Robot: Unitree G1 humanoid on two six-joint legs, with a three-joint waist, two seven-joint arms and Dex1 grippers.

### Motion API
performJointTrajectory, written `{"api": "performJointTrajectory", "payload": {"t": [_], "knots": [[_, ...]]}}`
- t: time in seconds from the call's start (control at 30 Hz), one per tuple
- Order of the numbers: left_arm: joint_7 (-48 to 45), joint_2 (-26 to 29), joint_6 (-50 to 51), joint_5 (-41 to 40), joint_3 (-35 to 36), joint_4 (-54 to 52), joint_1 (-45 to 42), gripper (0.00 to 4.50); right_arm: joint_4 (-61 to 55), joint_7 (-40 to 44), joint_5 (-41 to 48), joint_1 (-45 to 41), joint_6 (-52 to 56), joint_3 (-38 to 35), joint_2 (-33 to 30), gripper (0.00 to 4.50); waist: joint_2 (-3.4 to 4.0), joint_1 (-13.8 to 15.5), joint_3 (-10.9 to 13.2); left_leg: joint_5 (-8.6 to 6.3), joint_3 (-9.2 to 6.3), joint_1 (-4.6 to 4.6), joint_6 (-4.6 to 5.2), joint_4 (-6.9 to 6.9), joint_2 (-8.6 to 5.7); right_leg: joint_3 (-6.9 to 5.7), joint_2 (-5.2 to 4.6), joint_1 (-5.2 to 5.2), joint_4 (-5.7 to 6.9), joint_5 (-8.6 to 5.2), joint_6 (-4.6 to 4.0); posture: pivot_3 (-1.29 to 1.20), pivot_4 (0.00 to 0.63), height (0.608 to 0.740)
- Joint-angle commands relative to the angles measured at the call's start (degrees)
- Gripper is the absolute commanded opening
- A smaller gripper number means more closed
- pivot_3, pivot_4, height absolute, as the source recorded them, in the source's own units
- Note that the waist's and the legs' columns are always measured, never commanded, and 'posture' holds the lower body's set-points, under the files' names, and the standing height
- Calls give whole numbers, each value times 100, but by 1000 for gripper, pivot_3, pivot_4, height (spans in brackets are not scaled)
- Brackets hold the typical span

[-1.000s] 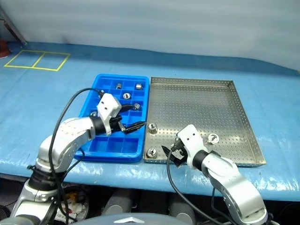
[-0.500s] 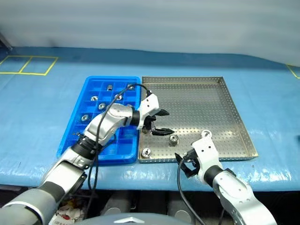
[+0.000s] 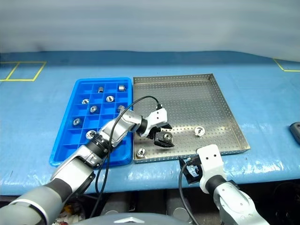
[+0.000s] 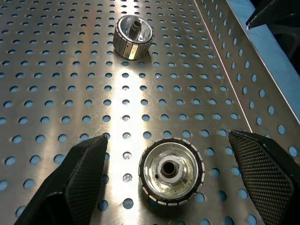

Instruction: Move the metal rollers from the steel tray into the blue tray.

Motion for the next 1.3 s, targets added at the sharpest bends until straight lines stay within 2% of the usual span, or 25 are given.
{"api": "performJointTrajectory", "payload": {"t": [0.03, 0.2, 0.23, 0.33, 0.57, 0.83, 1.1, 1.3], "knots": [[-151, 1, -88, 85, -8, -192, -27, 3631, -249, -37, -16, -74, -54, 16, 38, 4500, 0, -1, 0, 0, 0, 0, 0, 0, 0, 0, 0, 0, 0, 0, 0, -148, 150, 740], [-278, 123, 7, 151, -59, -467, 150, 1899, -143, 29, -6, -313, -14, 63, 7, 4500, 1, -5, 0, 0, 2, 1, 0, 1, 0, 2, 0, 0, 1, 0, 0, -101, 150, 740], [-287, 147, 39, 167, -58, -539, 202, 1678, -118, 47, -1, -365, -6, 79, -5, 4500, 1, 0, 0, 0, 1, 1, 0, 0, 0, 2, 0, 1, 1, 0, 0, -85, 150, 740], [-250, 174, 118, 195, -1, -696, 310, 1670, -62, 84, 5, -481, 18, 118, -29, 4500, 1, 28, -1, 0, 1, 1, 0, -1, 0, 2, 0, 1, 1, 0, 0, -71, 150, 740], [478, 88, 731, -351, 1015, -1792, 594, 1670, 210, 321, 70, -1156, 153, 303, -191, 4500, 0, 97, 0, 0, -3, 0, 1, 6, 0, 1, 0, 3, 4, 2, 4, 19, 150, 740], [1524, 656, 1592, -767, 2207, -4163, 1489, 1670, 863, 968, 141, -2434, 184, 815, -552, 4500, 1, 220, 0, 1, -6, 7, 0, -2, -4, 1, 9, 7, 4, 4, 5, 170, 150, 740], [2417, 1531, 2106, -789, 3370, -6074, 3062, 1670, 1954, 1643, 4, -3827, -216, 1770, -423, 4500, -3, 631, 5, 2, -15, 9, -2, -4, -8, -10, 14, 10, 4, 1, -2, 351, 150, 740], [3083, 1699, 2618, -744, 3899, -6942, 4134, 1670, 2480, 2078, -51, -4365, -554, 2235, -290, 4500, -5, 1057, 7, 2, -18, 1, -2, -5, -5, -18, -2, 11, -4, 1, 0, 478, 150, 740]]}}
